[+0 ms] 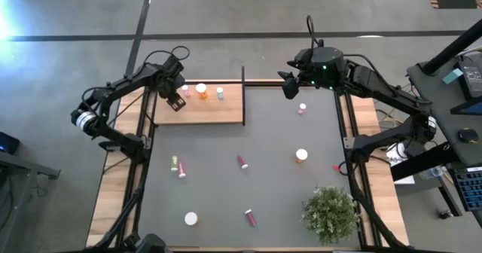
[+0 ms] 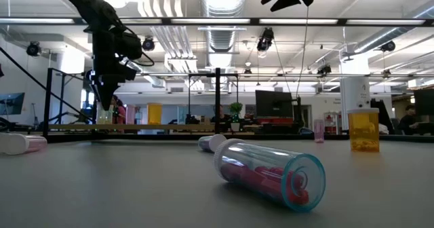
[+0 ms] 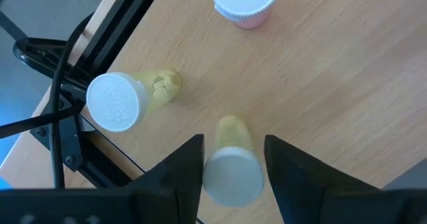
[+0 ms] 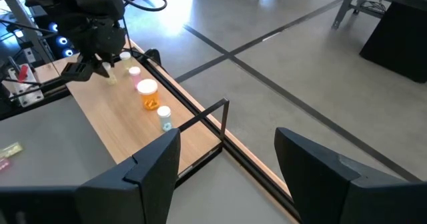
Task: Pick and place medicine bottles onto shelf by color
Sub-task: Put the right yellow pill bottle on the shelf aligned with the other yellow pill bottle, then put the left pink pill bottle on the shelf aligned with the other pink pill bottle
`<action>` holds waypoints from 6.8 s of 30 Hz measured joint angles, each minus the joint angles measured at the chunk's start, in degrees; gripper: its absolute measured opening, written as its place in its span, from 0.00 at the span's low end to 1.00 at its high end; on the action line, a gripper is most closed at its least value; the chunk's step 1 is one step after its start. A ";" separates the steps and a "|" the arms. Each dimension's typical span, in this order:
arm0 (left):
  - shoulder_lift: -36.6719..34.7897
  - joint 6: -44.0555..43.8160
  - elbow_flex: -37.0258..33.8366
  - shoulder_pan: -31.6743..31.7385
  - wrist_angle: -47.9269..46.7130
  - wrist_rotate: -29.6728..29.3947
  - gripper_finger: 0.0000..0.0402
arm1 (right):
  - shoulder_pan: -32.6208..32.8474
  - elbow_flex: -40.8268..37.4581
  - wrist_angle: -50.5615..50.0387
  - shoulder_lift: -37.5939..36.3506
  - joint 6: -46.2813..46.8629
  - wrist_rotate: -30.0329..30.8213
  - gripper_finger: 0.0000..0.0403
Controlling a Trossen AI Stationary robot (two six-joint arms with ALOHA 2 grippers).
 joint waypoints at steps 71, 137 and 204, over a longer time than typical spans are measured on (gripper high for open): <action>-1.95 -38.71 11.17 -69.98 -15.71 -6.99 0.36 | 0.00 0.01 0.02 -0.01 0.00 0.00 0.58; -8.54 31.59 -27.11 -79.09 14.87 5.26 0.36 | 0.01 0.00 0.02 -0.01 0.00 0.00 0.58; 7.69 -32.81 -27.30 -69.92 93.63 -75.88 0.22 | 0.02 0.00 0.02 0.00 0.00 -0.02 0.58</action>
